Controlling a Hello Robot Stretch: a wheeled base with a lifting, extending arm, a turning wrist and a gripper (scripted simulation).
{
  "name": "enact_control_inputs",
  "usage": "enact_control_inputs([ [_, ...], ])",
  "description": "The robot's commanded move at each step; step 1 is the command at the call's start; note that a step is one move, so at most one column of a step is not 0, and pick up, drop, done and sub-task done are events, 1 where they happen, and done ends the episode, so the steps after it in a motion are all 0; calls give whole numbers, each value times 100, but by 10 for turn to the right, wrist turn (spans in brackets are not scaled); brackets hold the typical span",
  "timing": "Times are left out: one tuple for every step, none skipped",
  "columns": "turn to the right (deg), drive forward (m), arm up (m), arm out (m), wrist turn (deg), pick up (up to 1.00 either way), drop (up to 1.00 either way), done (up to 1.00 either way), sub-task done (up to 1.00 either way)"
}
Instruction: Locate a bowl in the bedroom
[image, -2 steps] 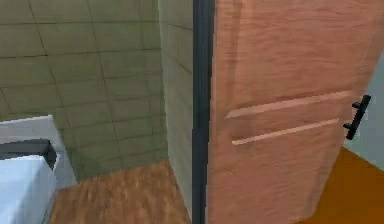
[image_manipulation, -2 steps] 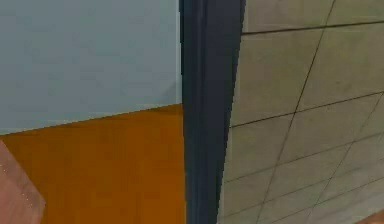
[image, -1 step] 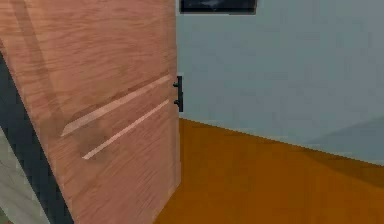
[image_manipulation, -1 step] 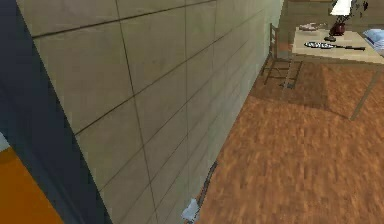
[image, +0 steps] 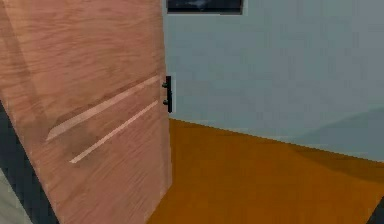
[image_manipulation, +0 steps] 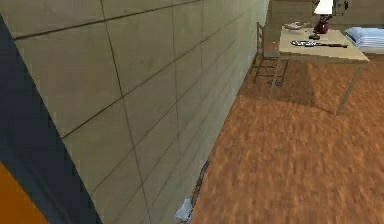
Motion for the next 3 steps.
enact_control_inputs([
  [0,45,0,0,0,0,0,0,0],
  [210,0,0,0,0,0,0,0,0],
  [0,30,0,0,0,0,0,0,0],
])
